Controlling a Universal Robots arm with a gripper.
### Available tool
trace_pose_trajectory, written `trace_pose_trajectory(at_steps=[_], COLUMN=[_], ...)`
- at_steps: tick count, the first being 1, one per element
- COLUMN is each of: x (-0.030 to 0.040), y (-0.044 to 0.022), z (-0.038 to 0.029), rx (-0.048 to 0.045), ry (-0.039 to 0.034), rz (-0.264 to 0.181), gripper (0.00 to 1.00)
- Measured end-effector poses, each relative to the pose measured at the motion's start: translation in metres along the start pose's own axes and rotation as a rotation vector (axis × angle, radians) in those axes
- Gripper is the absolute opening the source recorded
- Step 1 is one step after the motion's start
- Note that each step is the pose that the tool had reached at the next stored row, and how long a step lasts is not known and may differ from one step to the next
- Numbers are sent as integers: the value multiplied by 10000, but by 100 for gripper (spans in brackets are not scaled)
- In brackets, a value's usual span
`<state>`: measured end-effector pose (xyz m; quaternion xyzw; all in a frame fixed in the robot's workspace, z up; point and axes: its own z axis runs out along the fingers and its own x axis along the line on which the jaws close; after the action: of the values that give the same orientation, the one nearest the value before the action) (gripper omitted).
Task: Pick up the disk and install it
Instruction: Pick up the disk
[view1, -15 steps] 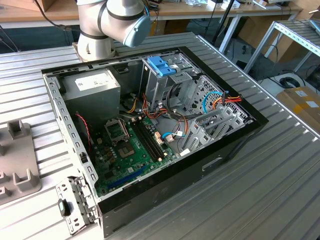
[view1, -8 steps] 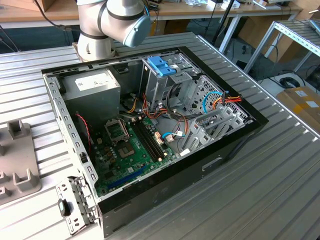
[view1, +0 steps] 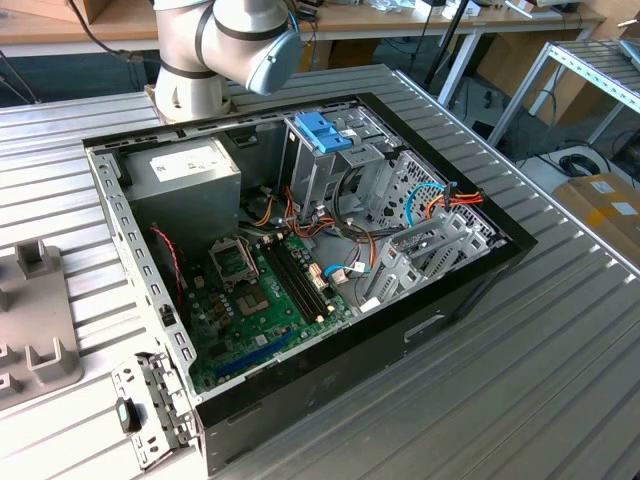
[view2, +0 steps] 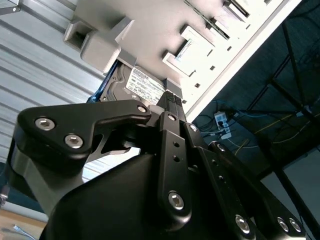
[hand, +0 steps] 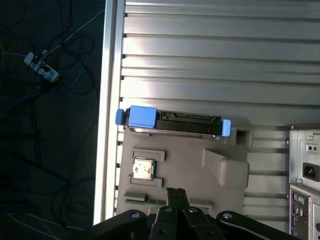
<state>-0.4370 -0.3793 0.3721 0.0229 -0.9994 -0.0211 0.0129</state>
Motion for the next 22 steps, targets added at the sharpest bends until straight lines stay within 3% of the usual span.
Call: trace_pose_trajectory(at_steps=[22], x=[0], y=[0], z=[0], rx=[29], ry=[49], rz=[-1153], gripper=[10])
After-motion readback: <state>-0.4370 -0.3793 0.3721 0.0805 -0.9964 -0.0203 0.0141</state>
